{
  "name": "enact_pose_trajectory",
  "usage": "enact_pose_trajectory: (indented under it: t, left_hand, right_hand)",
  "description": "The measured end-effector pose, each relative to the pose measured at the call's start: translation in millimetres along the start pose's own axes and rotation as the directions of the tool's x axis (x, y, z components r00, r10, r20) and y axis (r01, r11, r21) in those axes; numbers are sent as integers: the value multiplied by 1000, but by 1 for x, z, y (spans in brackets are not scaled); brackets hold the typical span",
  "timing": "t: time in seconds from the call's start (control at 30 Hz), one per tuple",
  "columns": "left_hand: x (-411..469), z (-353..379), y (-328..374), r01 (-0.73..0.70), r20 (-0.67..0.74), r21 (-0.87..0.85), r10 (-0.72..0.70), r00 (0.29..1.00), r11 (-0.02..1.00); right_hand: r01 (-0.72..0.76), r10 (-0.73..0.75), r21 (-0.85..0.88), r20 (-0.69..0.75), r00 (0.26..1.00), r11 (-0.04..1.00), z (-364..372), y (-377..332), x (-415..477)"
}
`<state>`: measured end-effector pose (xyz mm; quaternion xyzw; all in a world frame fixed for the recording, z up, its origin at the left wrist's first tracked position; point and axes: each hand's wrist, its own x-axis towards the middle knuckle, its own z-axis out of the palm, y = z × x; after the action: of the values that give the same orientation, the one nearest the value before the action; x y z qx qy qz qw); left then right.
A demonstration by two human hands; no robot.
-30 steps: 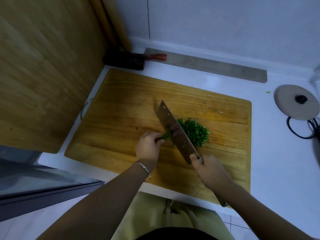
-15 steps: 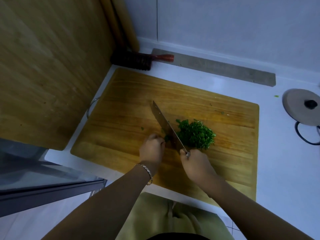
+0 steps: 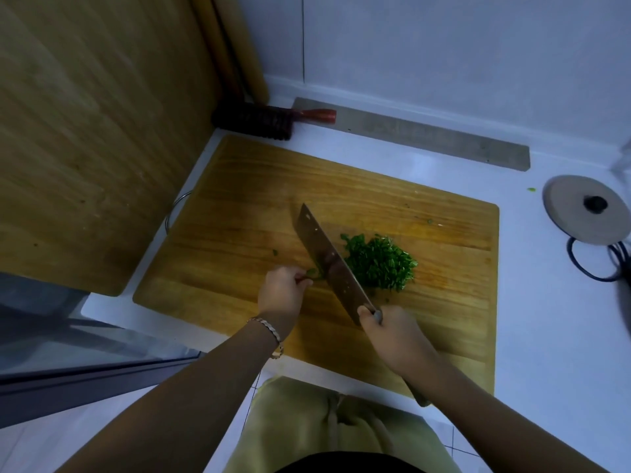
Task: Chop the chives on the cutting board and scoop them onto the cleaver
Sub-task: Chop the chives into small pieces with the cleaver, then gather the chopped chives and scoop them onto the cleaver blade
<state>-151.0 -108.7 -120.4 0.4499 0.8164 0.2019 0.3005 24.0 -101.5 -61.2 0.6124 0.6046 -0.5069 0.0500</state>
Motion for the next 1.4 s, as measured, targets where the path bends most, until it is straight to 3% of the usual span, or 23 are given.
enact_pose_trajectory:
  t: [0.27,0.5,0.67,0.87,1.1,1.27,1.4]
  left_hand:
    - [-1,1,1,-6,35,86,3,999,996]
    - [0,1,3,-88,36,46,86,996,995]
    - [-2,-11,-2,44,-113,-10,-45,993,999]
    - [-3,-29,-11,90,-71,2,-89,993,996]
    - [-7,-42,-17,91,-91,33,-88,992,995]
    - [-2,-58,-21,105,-107,1,-104,989,994]
    - [4,-63,-17,63,-107,22,-61,992,998]
  right_hand:
    - [-6,6,12,-26,1000,1000,28,-13,17]
    - [-11,16,139,-33,999,990,8,-13,18]
    - [14,-14,47,-12,1000,999,0,-9,4]
    - [28,-28,-25,-2,1000,999,28,-13,9]
    - [-8,14,280,-20,1000,960,21,-39,28]
    - [-5,-4,107,80,997,994,23,-29,17]
    - [-32,28,112,31,999,993,13,-14,15]
